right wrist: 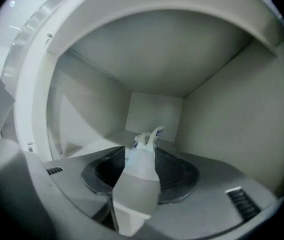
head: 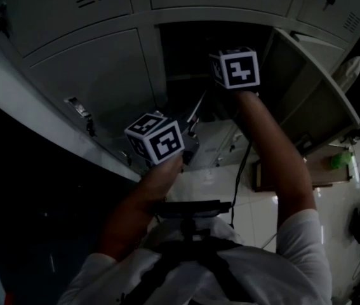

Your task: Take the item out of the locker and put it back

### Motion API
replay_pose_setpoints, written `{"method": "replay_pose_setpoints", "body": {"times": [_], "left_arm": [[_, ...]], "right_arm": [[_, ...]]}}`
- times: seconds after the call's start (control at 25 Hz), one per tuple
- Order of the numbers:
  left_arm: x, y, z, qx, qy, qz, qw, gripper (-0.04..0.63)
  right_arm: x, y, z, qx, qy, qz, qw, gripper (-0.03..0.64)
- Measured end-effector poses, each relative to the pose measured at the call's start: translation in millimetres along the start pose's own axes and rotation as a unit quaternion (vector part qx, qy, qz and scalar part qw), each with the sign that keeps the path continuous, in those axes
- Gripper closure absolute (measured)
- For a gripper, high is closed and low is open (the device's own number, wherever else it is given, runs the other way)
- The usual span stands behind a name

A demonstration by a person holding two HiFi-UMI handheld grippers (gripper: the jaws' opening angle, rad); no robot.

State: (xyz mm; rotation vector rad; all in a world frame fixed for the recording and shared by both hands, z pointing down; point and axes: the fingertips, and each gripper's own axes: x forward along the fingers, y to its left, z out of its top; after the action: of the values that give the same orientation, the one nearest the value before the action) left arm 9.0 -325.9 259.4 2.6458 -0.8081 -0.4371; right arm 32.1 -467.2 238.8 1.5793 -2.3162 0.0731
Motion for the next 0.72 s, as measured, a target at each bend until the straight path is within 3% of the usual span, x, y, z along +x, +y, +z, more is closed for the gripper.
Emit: {"method": "replay_pose_setpoints", "body": {"times": [0.32, 0.72], "left_arm": [[-15.9, -15.6, -2.5, -0.003, -0.003, -0.018, 0.9998, 0.601], [-36.0, -34.1, -2.3, 0.006, -0.005, -0.037, 0.9993, 0.601]], "right_arm": [[-42.0, 14.1, -6.2, -0.006, -0.051, 0.022, 0.998, 0.433], [-85.5, 31.3, -31.2, 0.02, -0.064, 0.051, 0.996, 0.433]]}}
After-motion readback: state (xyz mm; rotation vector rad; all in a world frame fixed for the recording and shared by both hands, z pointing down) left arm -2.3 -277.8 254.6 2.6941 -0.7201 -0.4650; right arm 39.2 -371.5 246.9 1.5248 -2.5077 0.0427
